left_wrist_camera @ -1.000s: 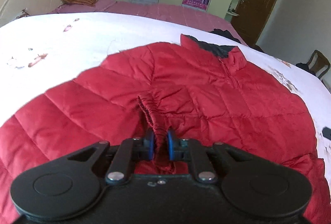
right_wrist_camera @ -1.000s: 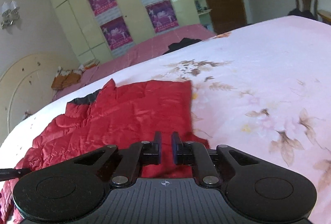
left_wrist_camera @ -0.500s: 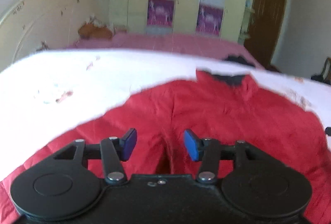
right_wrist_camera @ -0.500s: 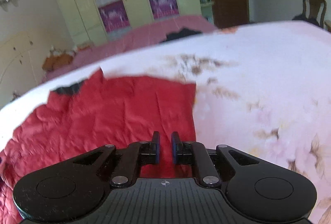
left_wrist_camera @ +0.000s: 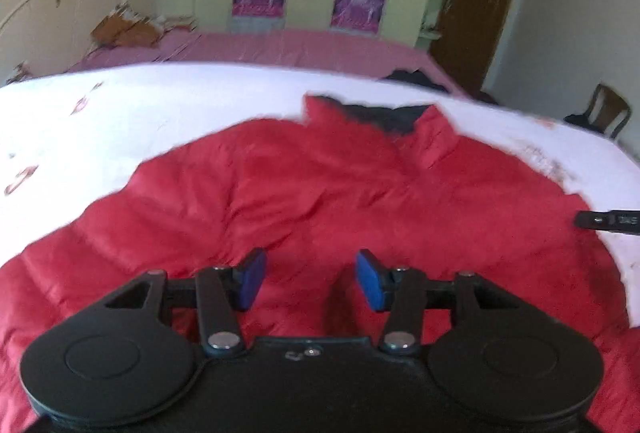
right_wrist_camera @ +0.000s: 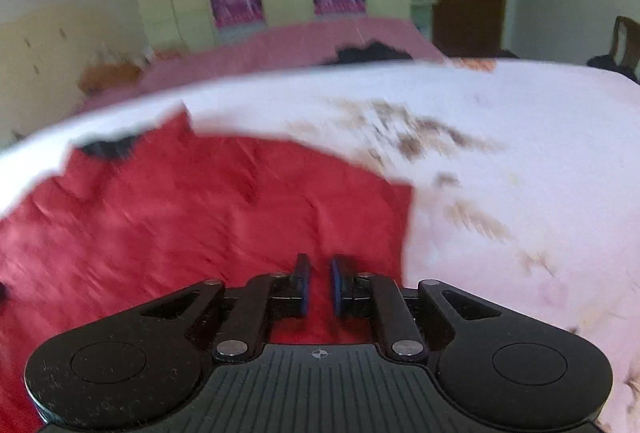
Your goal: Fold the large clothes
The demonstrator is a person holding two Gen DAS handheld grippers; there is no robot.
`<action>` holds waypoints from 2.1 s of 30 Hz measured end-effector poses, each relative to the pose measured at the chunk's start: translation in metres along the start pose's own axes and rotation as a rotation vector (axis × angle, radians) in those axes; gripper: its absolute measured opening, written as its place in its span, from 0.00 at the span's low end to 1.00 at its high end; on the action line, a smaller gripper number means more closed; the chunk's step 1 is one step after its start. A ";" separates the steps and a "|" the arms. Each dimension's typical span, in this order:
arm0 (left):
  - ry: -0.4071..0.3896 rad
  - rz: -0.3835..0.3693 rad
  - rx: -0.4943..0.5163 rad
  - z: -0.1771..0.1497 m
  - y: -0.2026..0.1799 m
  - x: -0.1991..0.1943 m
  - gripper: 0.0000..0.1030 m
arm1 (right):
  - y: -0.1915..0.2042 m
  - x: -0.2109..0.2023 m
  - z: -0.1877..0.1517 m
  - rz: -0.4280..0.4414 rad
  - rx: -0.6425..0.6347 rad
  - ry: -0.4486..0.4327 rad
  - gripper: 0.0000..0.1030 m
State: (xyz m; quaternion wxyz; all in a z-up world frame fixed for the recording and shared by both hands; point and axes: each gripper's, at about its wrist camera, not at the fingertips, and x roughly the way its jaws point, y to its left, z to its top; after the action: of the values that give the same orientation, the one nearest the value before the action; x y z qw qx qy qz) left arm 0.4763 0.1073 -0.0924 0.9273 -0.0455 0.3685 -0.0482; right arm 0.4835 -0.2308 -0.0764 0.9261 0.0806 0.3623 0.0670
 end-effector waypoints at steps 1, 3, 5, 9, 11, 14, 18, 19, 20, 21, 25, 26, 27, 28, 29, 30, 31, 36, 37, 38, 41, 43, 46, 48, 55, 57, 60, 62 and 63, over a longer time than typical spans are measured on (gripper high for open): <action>0.007 -0.001 0.016 0.004 -0.006 0.005 0.47 | 0.007 0.002 0.003 0.020 -0.020 -0.003 0.11; 0.021 -0.008 0.032 0.008 -0.013 0.016 0.47 | 0.027 0.013 0.007 0.091 -0.083 0.017 0.11; 0.034 0.010 0.040 0.007 -0.015 0.026 0.48 | 0.041 0.020 0.008 0.148 -0.156 0.031 0.11; 0.054 0.064 0.020 0.002 0.001 0.031 0.49 | 0.012 0.034 0.013 0.007 -0.158 0.041 0.11; 0.054 0.058 0.017 -0.001 0.004 0.031 0.49 | -0.025 0.041 0.017 -0.112 -0.046 0.053 0.11; 0.054 0.064 0.034 -0.001 0.003 0.032 0.48 | -0.048 0.046 0.021 -0.119 0.022 0.069 0.11; 0.049 0.072 0.036 0.004 0.000 0.022 0.47 | -0.035 0.024 0.022 -0.107 -0.016 0.055 0.11; 0.023 0.062 0.038 0.005 -0.002 0.012 0.47 | -0.031 0.017 0.021 -0.098 -0.024 0.049 0.11; 0.001 0.048 0.038 0.004 -0.003 0.004 0.47 | -0.026 0.008 0.017 -0.086 -0.035 0.043 0.11; -0.015 0.035 0.038 0.001 -0.005 -0.005 0.47 | -0.022 -0.002 0.012 -0.073 -0.042 0.035 0.11; -0.012 0.029 0.047 -0.015 -0.011 -0.015 0.47 | -0.006 -0.021 -0.009 -0.064 -0.058 0.047 0.11; 0.024 0.036 0.050 -0.019 -0.011 -0.008 0.49 | -0.004 -0.020 -0.015 -0.069 -0.066 0.062 0.11; 0.063 0.051 0.057 -0.022 -0.011 0.000 0.49 | -0.002 -0.014 -0.021 -0.082 -0.076 0.085 0.11; 0.071 0.049 0.062 -0.023 -0.010 0.004 0.49 | -0.003 -0.009 -0.025 -0.089 -0.076 0.105 0.11; 0.071 0.054 0.059 -0.023 -0.011 0.005 0.50 | -0.004 -0.006 -0.028 -0.090 -0.071 0.106 0.11; 0.080 0.063 0.058 -0.020 -0.012 0.005 0.50 | -0.004 -0.007 -0.028 -0.095 -0.066 0.101 0.11; 0.079 0.072 0.057 -0.018 -0.014 0.003 0.49 | -0.003 -0.010 -0.026 -0.098 -0.059 0.093 0.11; 0.076 0.081 0.054 -0.018 -0.019 0.000 0.50 | 0.004 -0.035 -0.026 -0.078 -0.050 0.052 0.11; 0.080 0.081 0.056 -0.020 -0.019 0.001 0.50 | 0.005 -0.036 -0.028 -0.076 -0.053 0.061 0.11; 0.082 0.080 0.057 -0.021 -0.018 0.003 0.50 | 0.006 -0.034 -0.031 -0.084 -0.061 0.074 0.11; 0.084 0.077 0.054 -0.023 -0.016 0.005 0.51 | 0.004 -0.025 -0.041 -0.095 -0.057 0.106 0.11; 0.085 0.079 0.062 -0.023 -0.017 0.005 0.51 | 0.003 -0.025 -0.043 -0.100 -0.048 0.104 0.11; 0.087 0.078 0.069 -0.023 -0.017 0.006 0.52 | 0.003 -0.031 -0.043 -0.102 -0.028 0.097 0.11; 0.087 0.077 0.074 -0.024 -0.017 0.006 0.52 | 0.005 -0.039 -0.043 -0.095 -0.023 0.084 0.11; 0.093 0.075 0.086 -0.024 -0.018 0.007 0.55 | 0.008 -0.036 -0.053 -0.108 -0.045 0.112 0.11; 0.092 0.068 0.072 -0.023 -0.017 0.005 0.62 | 0.006 -0.049 -0.050 -0.081 -0.006 0.075 0.11; 0.067 0.069 0.065 -0.025 -0.022 -0.004 0.93 | 0.010 -0.061 -0.051 -0.093 -0.014 0.046 0.11; 0.054 0.104 0.074 -0.027 -0.027 -0.011 0.94 | 0.012 -0.064 -0.052 -0.114 -0.025 0.051 0.12; 0.052 0.111 0.069 -0.027 -0.027 -0.015 0.94 | 0.012 -0.065 -0.052 -0.118 -0.018 0.059 0.14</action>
State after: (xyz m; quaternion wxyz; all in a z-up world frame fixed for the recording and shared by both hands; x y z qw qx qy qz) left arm 0.4455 0.0811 -0.0986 0.9197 0.0080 0.3923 -0.0107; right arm 0.4001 -0.2261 -0.0686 0.9181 0.0489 0.3930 0.0178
